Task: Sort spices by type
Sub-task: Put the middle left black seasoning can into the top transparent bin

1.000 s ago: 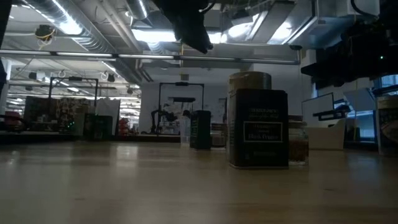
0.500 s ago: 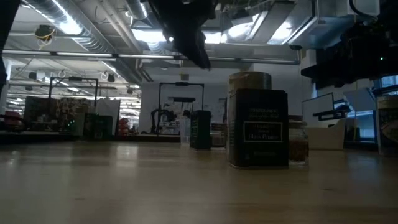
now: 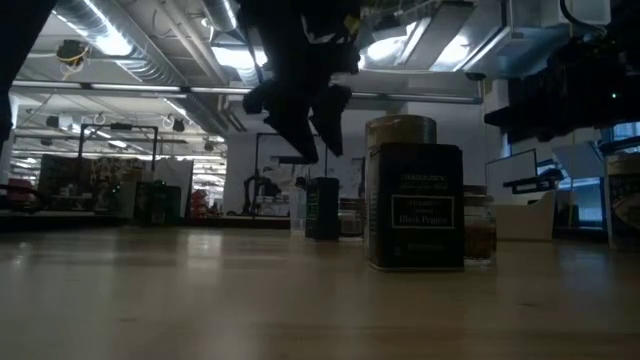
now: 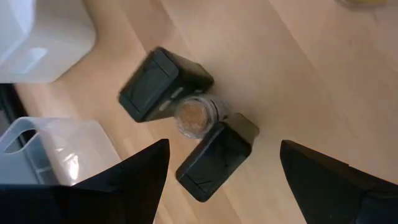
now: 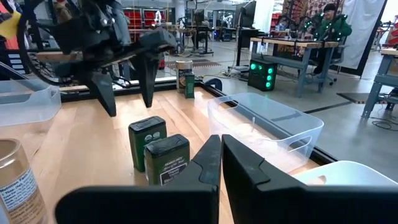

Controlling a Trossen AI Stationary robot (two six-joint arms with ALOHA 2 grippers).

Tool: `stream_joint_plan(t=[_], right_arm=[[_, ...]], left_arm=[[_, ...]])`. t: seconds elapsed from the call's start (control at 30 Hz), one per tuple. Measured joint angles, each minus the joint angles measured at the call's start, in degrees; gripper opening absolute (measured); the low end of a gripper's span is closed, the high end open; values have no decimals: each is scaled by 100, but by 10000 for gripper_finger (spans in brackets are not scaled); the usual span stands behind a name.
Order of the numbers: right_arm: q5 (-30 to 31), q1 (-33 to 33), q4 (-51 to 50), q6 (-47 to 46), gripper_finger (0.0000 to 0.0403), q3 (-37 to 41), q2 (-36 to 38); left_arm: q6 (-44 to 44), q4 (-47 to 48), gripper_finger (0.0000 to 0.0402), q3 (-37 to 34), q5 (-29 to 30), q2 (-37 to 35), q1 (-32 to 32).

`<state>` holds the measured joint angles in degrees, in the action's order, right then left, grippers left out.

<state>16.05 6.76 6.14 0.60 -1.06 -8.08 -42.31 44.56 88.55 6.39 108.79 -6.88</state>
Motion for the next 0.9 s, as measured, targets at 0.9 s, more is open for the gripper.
stream_joint_plan(t=[0.9], right_arm=[[111,0,-26,-2,17,-6,-2]], left_arm=[[565,65,187,-2,88,619,-137]])
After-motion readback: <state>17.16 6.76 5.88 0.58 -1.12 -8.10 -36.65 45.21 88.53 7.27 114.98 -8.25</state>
